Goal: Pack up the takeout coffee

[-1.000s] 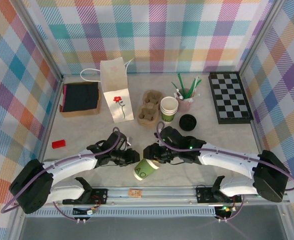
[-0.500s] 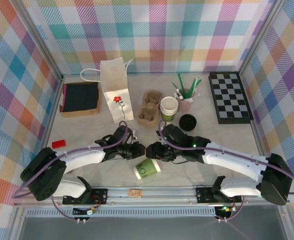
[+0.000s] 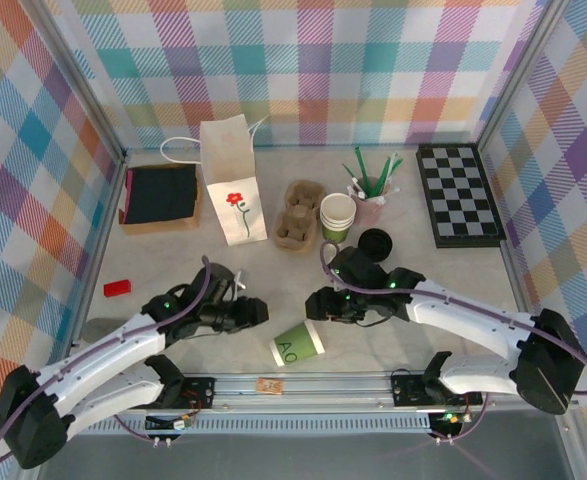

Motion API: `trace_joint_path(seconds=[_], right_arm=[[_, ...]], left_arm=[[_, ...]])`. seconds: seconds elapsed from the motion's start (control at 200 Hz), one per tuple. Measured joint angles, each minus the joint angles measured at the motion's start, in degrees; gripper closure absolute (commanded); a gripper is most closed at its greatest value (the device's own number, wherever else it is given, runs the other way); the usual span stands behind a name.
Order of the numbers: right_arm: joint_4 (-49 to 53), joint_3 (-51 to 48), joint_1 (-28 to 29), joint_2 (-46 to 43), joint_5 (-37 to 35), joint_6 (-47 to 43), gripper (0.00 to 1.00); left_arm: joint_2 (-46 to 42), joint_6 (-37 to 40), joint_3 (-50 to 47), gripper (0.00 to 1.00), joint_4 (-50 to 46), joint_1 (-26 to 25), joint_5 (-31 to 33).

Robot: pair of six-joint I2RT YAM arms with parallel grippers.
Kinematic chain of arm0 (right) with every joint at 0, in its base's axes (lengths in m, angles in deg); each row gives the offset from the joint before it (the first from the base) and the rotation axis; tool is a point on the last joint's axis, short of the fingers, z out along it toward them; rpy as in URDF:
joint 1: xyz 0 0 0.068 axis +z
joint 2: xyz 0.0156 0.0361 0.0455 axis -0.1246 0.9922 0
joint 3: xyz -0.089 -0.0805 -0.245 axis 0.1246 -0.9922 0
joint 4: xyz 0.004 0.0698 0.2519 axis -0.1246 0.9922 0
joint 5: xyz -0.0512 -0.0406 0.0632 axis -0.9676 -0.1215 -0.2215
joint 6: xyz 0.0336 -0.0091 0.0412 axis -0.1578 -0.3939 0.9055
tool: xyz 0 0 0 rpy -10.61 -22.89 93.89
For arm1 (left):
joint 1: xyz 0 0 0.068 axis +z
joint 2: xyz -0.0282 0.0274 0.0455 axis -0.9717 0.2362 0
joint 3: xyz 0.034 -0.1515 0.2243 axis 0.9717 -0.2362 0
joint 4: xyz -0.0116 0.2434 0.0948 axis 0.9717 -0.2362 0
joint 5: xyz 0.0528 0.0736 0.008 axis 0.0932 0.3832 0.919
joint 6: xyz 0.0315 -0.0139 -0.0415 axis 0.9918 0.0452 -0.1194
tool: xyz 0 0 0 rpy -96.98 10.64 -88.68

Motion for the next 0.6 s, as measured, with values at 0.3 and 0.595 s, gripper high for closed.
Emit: trace_joint_path(seconds=[0.3, 0.595], right_arm=[[-1.11, -3.13, 1.7, 2.05, 4.24, -0.94, 0.5], [-3.96, -4.33, 3.21, 2.54, 5.79, 0.76, 0.71]], left_arm=[[-4.66, -7.56, -5.35, 0.6, -1.09, -2.97, -1.16], [3.65, -11.17, -5.4, 0.64, 8.07, -7.13, -1.4]])
